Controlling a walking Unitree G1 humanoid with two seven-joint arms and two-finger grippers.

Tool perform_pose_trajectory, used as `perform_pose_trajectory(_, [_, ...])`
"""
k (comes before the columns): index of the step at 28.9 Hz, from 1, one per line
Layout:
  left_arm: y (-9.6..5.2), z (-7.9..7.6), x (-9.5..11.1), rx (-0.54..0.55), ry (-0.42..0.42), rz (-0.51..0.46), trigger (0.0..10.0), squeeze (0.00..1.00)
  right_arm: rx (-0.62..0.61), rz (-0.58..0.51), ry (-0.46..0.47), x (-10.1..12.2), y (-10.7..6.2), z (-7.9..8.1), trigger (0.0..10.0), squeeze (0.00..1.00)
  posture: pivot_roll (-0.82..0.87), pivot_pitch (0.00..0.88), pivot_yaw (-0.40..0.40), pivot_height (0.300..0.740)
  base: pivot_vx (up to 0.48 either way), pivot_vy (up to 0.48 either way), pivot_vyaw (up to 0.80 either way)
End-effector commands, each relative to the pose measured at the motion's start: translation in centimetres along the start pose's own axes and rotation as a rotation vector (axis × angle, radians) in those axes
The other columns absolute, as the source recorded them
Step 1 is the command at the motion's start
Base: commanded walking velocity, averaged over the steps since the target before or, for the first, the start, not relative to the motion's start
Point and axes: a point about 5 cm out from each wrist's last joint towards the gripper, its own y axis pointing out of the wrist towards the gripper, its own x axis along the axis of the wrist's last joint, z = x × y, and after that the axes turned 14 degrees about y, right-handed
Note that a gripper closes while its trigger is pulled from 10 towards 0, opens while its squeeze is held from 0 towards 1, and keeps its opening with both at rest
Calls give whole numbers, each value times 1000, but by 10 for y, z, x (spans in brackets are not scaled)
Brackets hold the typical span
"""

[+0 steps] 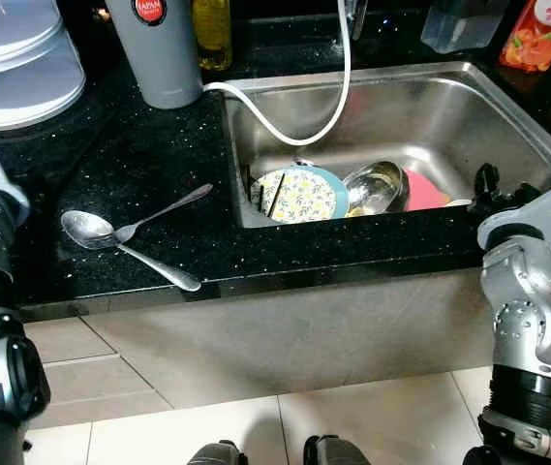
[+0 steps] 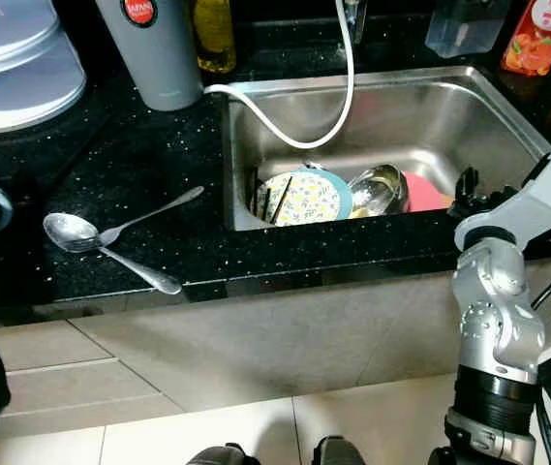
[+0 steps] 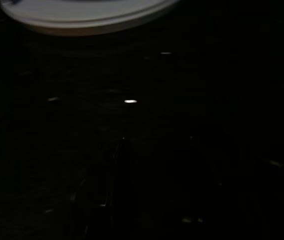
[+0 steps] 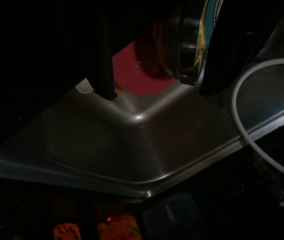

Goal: Kitchen organization

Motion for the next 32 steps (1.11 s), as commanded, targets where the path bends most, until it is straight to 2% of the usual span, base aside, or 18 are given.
perform_pose_trajectory(1, [-1,-13,-28,-96,17,123,10000,0,-14,11,6,-3,-1,-1,10000,0,62,153,32,740,0,0,0])
perform_pose_trajectory(3, [-3,-16,-29,-112,23,121,10000,0,-13,13,9,-4,0,0,10000,0,65,149,32,740,0,0,0])
perform_pose_trajectory(5, [-6,-29,-31,-167,24,119,10000,0,-11,15,14,-5,3,1,10000,0,72,140,32,740,0,0,0])
perform_pose_trajectory(7, [-10,-48,-29,-249,39,95,10000,0,-7,16,20,-6,6,3,10000,0,76,125,29,740,0,0,0])
perform_pose_trajectory(9, [-11,-54,-27,-272,43,87,10000,0,-6,17,22,-7,7,4,10000,0,76,122,28,740,0,0,0])
perform_pose_trajectory(11, [-12,-68,-22,-322,44,57,10000,0,2,16,28,-8,9,7,10000,0,77,109,26,740,0,0,0])
perform_pose_trajectory(15, [-13,-75,-16,-337,59,27,10000,0,9,14,33,-8,11,9,10000,0,73,90,28,740,0,0,0])
perform_pose_trajectory(16, [-13,-70,-1,-232,130,-49,10000,0,18,1,40,-5,13,10,10000,0,67,67,31,740,0,0,0])
perform_pose_trajectory(17, [-13,-68,6,-188,157,-83,10000,0,20,-5,43,-4,14,11,10000,0,65,63,32,740,0,0,0])
perform_pose_trajectory(18, [-13,-68,6,-188,157,-83,10000,0,20,-5,43,-4,14,11,10000,0,65,63,32,740,0,0,0])
perform_pose_trajectory(20, [-15,-63,21,-97,154,-151,10000,0,21,-14,45,-2,16,11,10000,0,59,45,35,740,0,0,0])
perform_pose_trajectory(21, [-15,-63,21,-97,154,-151,10000,0,21,-14,45,-2,16,11,10000,0,59,45,35,740,0,0,0])
perform_pose_trajectory(23, [-18,-61,36,-41,124,-221,10000,0,24,-21,46,-1,17,11,10000,0,56,35,33,740,0,0,0])
perform_pose_trajectory(25, [-18,-61,36,-41,124,-221,10000,0,24,-21,46,-1,17,11,10000,0,56,35,33,740,0,0,0])
perform_pose_trajectory(28, [-24,-68,67,-34,86,-345,10000,0,43,-31,50,1,20,16,10000,0,50,12,27,740,0,0,0])
perform_pose_trajectory(30, [-24,-70,73,-39,77,-363,10000,0,49,-34,51,1,21,17,10000,0,50,12,27,740,0,0,0])
perform_pose_trajectory(32, [-17,-80,74,-72,35,-343,10000,0,57,-30,54,-1,22,20,10000,0,55,6,18,740,0,0,0])
